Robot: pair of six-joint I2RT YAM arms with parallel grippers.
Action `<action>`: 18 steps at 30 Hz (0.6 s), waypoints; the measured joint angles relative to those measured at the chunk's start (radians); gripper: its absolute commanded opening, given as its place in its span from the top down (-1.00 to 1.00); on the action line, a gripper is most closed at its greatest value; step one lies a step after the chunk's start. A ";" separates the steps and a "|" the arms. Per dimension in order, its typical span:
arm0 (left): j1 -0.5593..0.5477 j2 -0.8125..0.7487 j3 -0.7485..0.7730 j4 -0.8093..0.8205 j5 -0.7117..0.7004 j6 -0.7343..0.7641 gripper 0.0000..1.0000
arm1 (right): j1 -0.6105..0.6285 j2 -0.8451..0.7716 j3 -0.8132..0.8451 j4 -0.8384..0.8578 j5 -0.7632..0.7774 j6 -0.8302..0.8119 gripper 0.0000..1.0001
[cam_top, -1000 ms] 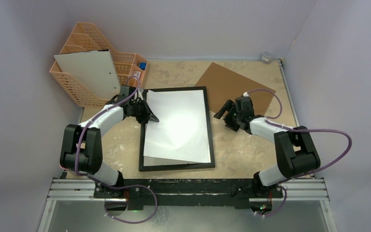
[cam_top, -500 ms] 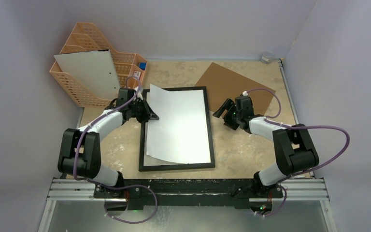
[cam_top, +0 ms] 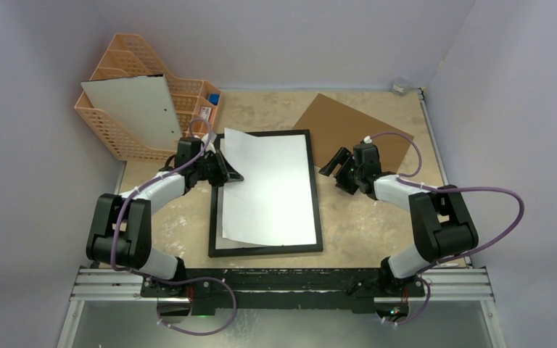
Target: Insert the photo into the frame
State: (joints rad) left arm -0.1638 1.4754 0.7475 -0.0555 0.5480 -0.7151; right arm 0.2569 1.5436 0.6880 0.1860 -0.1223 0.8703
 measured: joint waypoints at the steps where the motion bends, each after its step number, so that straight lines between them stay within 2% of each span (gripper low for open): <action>1: 0.000 0.003 -0.005 0.008 0.007 -0.008 0.82 | 0.000 0.000 0.000 0.001 -0.001 0.000 -0.65; 6: 0.000 0.008 -0.010 0.018 0.024 -0.052 0.68 | 0.000 0.001 0.000 0.004 -0.002 0.000 -0.65; 18: 0.000 0.008 0.034 -0.102 -0.046 -0.049 -0.30 | -0.001 0.002 -0.010 0.025 -0.012 0.000 -0.66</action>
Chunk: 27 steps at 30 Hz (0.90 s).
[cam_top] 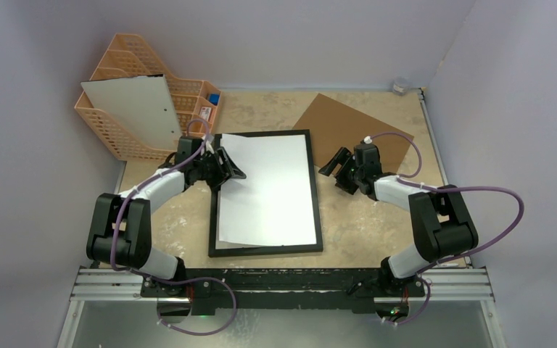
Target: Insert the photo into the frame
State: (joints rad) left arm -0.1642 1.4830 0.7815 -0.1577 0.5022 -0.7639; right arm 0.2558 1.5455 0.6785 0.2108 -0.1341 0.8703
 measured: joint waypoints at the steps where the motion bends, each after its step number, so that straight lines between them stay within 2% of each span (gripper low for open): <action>1: 0.000 0.000 0.002 -0.011 -0.008 -0.001 -0.35 | -0.001 0.000 -0.001 0.003 -0.003 0.000 -0.66; 6: 0.000 0.000 0.030 -0.106 -0.054 0.004 -0.48 | -0.004 0.000 -0.005 0.012 -0.013 0.000 -0.67; 18: 0.000 0.011 0.235 -0.402 -0.289 0.126 -0.51 | -0.005 0.000 -0.002 0.008 -0.013 -0.008 -0.66; 22: 0.000 0.009 0.279 -0.470 -0.370 0.160 -0.51 | -0.004 0.000 0.037 -0.059 0.022 -0.042 -0.67; 27: 0.000 -0.028 0.291 -0.467 -0.370 0.182 -0.51 | -0.010 0.000 0.136 -0.148 0.098 -0.092 -0.68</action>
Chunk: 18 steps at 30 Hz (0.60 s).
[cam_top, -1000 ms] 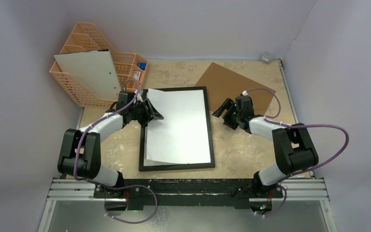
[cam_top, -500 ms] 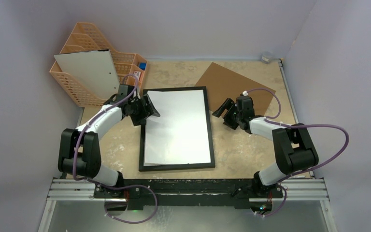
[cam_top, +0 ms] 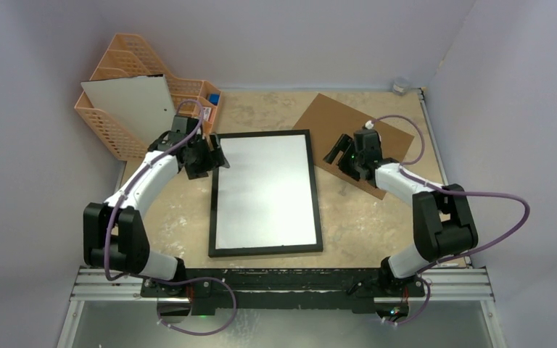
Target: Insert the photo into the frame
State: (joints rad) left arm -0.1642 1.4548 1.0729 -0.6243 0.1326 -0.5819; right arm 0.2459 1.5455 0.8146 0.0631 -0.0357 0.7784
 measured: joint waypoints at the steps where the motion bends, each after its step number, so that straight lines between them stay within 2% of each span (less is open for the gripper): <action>1: 0.000 -0.010 0.001 0.006 0.006 0.000 -0.51 | -0.001 0.000 0.026 -0.011 0.016 -0.011 -0.69; 10: -0.043 -0.009 0.045 0.117 0.079 0.001 -0.52 | -0.053 0.018 0.227 -0.050 0.118 -0.100 -0.74; 14: -0.119 0.096 0.174 0.198 0.089 0.001 -0.52 | -0.156 0.115 0.389 -0.094 0.128 -0.126 -0.75; 18: -0.174 0.301 0.374 0.301 0.100 0.000 -0.52 | -0.230 0.184 0.462 -0.131 0.145 -0.127 -0.78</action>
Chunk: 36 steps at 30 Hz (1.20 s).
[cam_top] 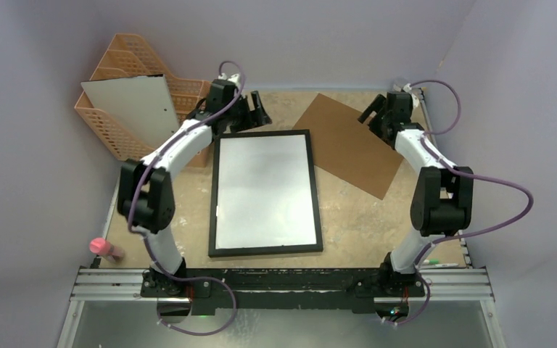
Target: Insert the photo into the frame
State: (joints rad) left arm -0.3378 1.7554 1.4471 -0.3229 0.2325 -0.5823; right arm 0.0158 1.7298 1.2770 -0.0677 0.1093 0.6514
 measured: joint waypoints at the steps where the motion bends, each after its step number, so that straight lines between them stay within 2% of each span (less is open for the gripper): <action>1: -0.008 0.048 0.039 0.024 0.000 0.000 -0.52 | -0.016 0.002 -0.003 -0.014 0.003 0.003 -0.79; 6: -0.046 0.332 0.277 0.151 0.006 -0.003 -0.52 | -0.137 -0.023 -0.111 -0.035 0.001 0.049 -0.79; 11: -0.064 0.581 0.474 0.241 0.016 -0.018 -0.52 | -0.281 -0.086 -0.291 -0.045 -0.039 0.107 -0.79; 17: -0.068 0.793 0.656 0.299 0.025 -0.051 -0.52 | -0.332 -0.101 -0.377 -0.039 -0.079 0.134 -0.77; 28: -0.068 0.897 0.753 0.349 0.083 -0.089 -0.47 | -0.338 -0.126 -0.438 0.035 -0.153 0.126 -0.73; 36: -0.074 1.002 0.827 0.494 0.303 -0.206 -0.41 | -0.344 -0.139 -0.493 0.132 -0.226 0.116 -0.69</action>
State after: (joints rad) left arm -0.4118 2.7575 2.2738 0.1715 0.5354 -0.7879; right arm -0.3283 1.5906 0.7837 0.0639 -0.1169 0.7677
